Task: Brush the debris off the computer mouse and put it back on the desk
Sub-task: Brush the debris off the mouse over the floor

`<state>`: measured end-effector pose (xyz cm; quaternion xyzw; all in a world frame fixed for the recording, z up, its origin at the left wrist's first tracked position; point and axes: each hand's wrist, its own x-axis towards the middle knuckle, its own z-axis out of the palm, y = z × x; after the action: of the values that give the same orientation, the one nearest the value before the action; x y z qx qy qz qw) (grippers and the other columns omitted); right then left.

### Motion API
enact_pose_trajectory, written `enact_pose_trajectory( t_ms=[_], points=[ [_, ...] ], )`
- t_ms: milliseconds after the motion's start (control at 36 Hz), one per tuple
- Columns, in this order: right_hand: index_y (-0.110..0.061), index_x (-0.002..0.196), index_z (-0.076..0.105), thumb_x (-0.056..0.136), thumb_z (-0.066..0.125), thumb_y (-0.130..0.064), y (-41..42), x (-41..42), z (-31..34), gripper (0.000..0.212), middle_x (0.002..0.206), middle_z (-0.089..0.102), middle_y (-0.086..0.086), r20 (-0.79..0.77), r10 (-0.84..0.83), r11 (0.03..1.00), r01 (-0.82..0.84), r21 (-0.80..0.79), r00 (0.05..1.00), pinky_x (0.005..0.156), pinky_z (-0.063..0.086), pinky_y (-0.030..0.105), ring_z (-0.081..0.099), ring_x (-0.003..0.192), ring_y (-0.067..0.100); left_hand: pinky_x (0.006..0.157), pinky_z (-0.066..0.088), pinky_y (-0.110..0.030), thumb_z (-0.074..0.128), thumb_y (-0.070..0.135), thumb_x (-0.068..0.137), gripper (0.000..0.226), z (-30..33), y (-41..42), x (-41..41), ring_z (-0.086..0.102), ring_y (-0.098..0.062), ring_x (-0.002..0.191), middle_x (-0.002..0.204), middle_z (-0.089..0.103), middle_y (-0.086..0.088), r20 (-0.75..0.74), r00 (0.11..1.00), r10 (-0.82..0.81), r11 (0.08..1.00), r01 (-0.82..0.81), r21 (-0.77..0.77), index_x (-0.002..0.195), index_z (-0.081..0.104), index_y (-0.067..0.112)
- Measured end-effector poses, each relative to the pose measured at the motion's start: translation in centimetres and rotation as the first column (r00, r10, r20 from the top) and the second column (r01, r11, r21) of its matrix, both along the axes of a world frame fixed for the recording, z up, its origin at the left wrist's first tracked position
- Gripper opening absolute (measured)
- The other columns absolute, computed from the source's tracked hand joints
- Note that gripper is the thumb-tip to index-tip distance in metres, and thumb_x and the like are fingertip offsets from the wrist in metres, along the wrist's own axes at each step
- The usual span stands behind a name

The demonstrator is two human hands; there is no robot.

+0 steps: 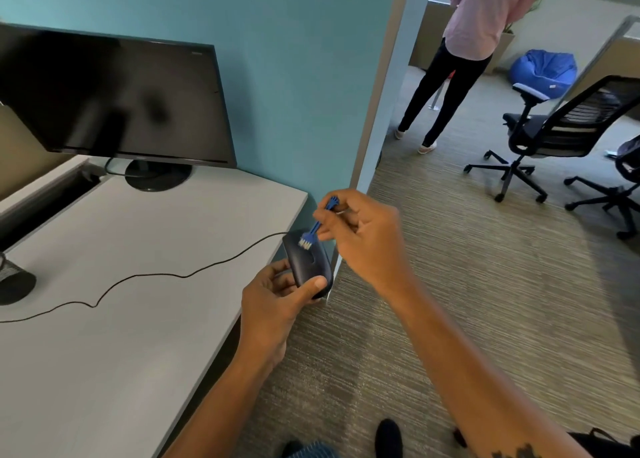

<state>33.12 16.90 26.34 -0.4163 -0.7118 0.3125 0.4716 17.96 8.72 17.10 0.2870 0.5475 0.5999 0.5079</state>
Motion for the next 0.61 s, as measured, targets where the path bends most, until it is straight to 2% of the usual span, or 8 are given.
enact_pose_trajectory(
  t_ms=[56, 111, 167, 278, 389, 472, 611],
  points=[
    [-0.009, 0.108, 0.078, 0.101, 0.08, -0.007, -0.3, -0.1, -0.2, 0.007, 0.087, 0.083, -0.003, 0.015, 0.095, 0.992, -0.093, -0.086, 0.995, 0.067, 0.068, 0.027, 0.084, 0.072, 0.011, 0.076, 0.071, -0.029, 0.111, 0.07, 0.037, 0.102, 0.0, 0.1, -0.3, 0.089, -0.024, 0.095, 0.103, 0.09, -0.006, 0.012, 1.0, 0.003, 1.0, -0.003, -0.001, 0.121, 0.083, 0.021],
    [-0.01, 0.107, 0.078, 0.1, 0.08, -0.008, -0.4, -0.3, -0.5, 0.007, 0.087, 0.084, 0.0, 0.038, 0.122, 0.984, -0.115, -0.139, 0.992, 0.067, 0.068, 0.027, 0.084, 0.07, 0.013, 0.075, 0.071, -0.03, 0.111, 0.07, 0.035, 0.092, 0.2, 0.1, -0.5, 0.088, -0.02, 0.088, 0.094, 0.088, -0.005, 0.013, 1.0, -0.001, 1.0, 0.001, -0.005, 0.112, 0.087, 0.025],
    [-0.007, 0.108, 0.078, 0.101, 0.08, -0.007, -0.3, -0.5, -0.6, 0.008, 0.087, 0.084, 0.004, 0.018, 0.052, 0.99, -0.049, -0.131, 0.998, 0.068, 0.069, 0.029, 0.083, 0.07, 0.015, 0.076, 0.071, -0.03, 0.111, 0.071, 0.034, 0.098, 0.2, 0.1, -0.7, 0.089, -0.022, 0.092, 0.099, 0.09, -0.006, 0.018, 1.0, -0.002, 1.0, 0.002, -0.003, 0.115, 0.085, 0.023],
    [-0.002, 0.112, 0.077, 0.102, 0.078, -0.007, -0.4, -1.0, -0.7, 0.011, 0.09, 0.082, 0.004, -0.031, -0.095, 0.995, 0.096, 0.017, 0.995, 0.071, 0.07, 0.036, 0.083, 0.074, 0.014, 0.078, 0.072, -0.031, 0.11, 0.072, 0.034, 0.114, 0.2, 0.0, -1.0, 0.089, -0.025, 0.098, 0.107, 0.09, -0.006, 0.02, 1.0, 0.009, 1.0, -0.009, 0.002, 0.128, 0.077, 0.017],
    [-0.004, 0.113, 0.077, 0.101, 0.079, -0.009, -0.9, -1.3, -1.3, 0.013, 0.088, 0.083, 0.002, -0.039, -0.023, 0.995, 0.019, -0.098, 0.999, 0.069, 0.068, 0.026, 0.083, 0.072, 0.012, 0.075, 0.071, -0.03, 0.111, 0.07, 0.034, 0.11, 0.1, 0.0, -1.4, 0.089, -0.027, 0.096, 0.105, 0.09, -0.008, 0.044, 0.999, 0.022, 1.0, -0.023, 0.015, 0.125, 0.079, 0.017],
    [-0.005, 0.11, 0.078, 0.102, 0.078, -0.008, -0.7, -0.9, -1.1, 0.009, 0.084, 0.083, 0.006, -0.072, -0.045, 0.982, 0.031, -0.186, 0.996, 0.067, 0.066, 0.022, 0.083, 0.07, 0.014, 0.078, 0.072, -0.033, 0.111, 0.072, 0.032, 0.117, 0.0, 0.0, -1.6, 0.089, -0.027, 0.097, 0.106, 0.09, -0.008, 0.044, 0.999, 0.026, 1.0, -0.026, 0.009, 0.129, 0.077, 0.015],
    [-0.007, 0.112, 0.077, 0.103, 0.077, -0.011, -1.1, -0.6, -1.2, 0.009, 0.091, 0.084, 0.003, -0.149, -0.094, 0.969, 0.056, -0.242, 0.984, 0.07, 0.068, 0.027, 0.085, 0.074, 0.017, 0.076, 0.072, -0.031, 0.111, 0.069, 0.037, 0.114, 0.0, 0.1, -1.3, 0.089, -0.026, 0.097, 0.106, 0.09, -0.009, 0.089, 0.995, 0.048, 0.999, -0.05, 0.012, 0.13, 0.076, 0.014]
  ],
)
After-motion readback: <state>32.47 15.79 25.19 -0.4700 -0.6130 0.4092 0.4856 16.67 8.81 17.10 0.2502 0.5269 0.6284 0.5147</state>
